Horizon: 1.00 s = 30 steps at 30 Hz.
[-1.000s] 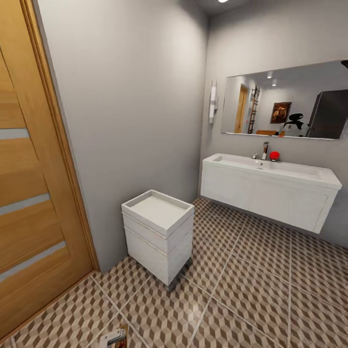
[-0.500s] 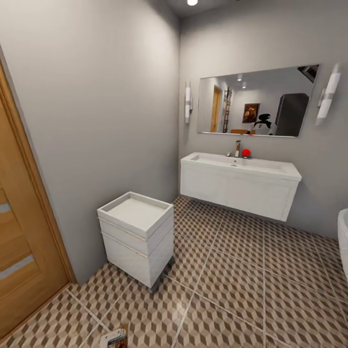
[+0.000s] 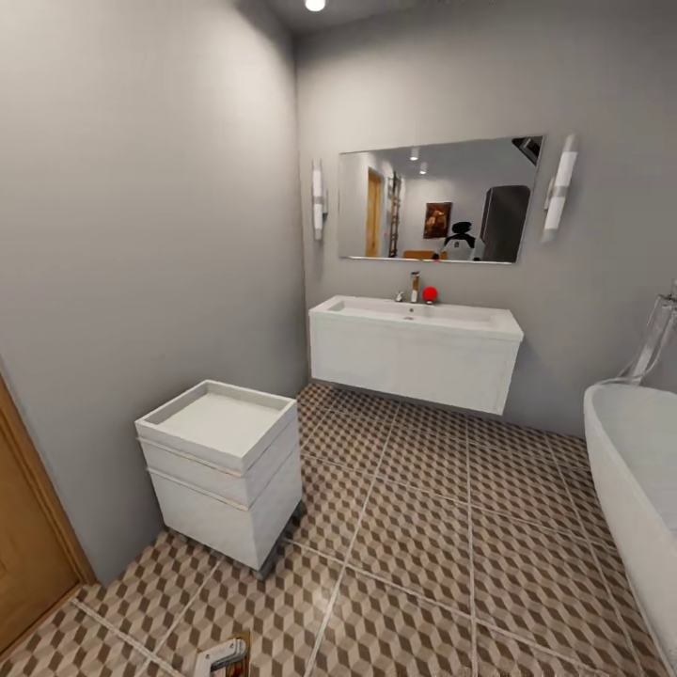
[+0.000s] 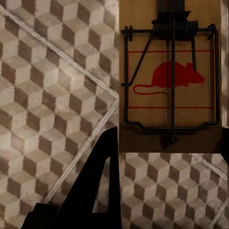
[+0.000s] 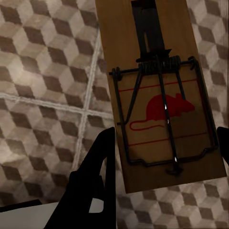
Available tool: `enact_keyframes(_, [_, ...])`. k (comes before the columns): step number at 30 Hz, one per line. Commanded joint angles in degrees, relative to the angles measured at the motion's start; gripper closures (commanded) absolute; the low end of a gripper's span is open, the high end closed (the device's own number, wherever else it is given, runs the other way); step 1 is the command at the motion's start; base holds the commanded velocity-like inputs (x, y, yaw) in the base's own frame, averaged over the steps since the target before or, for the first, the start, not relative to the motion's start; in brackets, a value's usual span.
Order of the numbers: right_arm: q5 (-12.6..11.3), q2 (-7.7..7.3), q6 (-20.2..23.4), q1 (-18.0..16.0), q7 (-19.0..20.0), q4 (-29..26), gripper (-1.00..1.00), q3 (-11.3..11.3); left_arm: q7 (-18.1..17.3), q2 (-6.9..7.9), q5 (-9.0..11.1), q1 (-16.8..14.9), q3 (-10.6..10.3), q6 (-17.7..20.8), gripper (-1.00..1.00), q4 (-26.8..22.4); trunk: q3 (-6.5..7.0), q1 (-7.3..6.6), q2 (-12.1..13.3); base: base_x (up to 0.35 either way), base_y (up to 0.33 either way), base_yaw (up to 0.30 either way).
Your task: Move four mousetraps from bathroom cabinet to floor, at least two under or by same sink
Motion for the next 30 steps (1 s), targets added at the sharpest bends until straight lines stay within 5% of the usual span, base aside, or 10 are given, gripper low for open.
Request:
enact_keyframes(1, [-0.61,0.02,-0.33,-0.09,0.02,0.19,1.00,0.35,0.06,0.00,0.47,-0.03,-0.47,0.21,1.00,-0.03,-0.06,-0.01,-0.03,0.009,0.000,-0.298])
enact_keyframes(30, [-0.56,0.26,-0.33,-0.07,0.02,0.19,1.00,0.36,0.06,0.02,0.31,-0.03,-0.79,0.38,1.00,-0.05,-0.06,-0.01,-0.03,0.292,0.000,-0.298])
